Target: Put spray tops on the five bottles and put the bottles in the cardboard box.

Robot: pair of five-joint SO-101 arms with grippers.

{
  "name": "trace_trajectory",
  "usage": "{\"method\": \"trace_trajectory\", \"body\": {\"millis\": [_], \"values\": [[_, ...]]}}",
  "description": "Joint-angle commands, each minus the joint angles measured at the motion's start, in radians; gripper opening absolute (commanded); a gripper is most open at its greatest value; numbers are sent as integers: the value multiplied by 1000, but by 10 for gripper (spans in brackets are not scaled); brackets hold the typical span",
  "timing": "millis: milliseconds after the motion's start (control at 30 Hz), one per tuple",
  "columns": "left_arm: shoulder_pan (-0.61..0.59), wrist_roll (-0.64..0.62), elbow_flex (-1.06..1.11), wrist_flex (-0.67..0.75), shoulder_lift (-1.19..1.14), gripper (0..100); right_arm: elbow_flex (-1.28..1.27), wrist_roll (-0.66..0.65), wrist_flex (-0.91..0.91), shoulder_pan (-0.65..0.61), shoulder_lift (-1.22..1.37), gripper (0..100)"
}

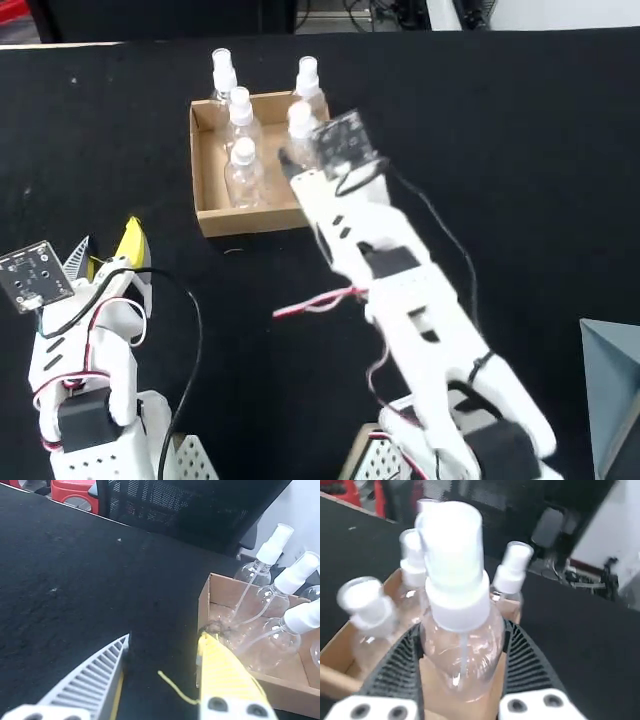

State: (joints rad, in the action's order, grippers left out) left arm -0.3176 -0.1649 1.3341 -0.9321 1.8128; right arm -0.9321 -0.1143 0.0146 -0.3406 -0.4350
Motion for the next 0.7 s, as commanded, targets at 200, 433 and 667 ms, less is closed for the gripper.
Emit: {"method": "trace_trajectory", "body": {"millis": [200, 433, 667], "values": [[-13, -6, -15, -5, 9, 209, 154, 54, 34, 38, 166, 15], [-13, -5, -2, -2, 9, 209, 148, 54, 101, 38, 266, 18], [-13, -5, -2, -2, 9, 209, 150, 54, 167, 38, 364, 18]]}}
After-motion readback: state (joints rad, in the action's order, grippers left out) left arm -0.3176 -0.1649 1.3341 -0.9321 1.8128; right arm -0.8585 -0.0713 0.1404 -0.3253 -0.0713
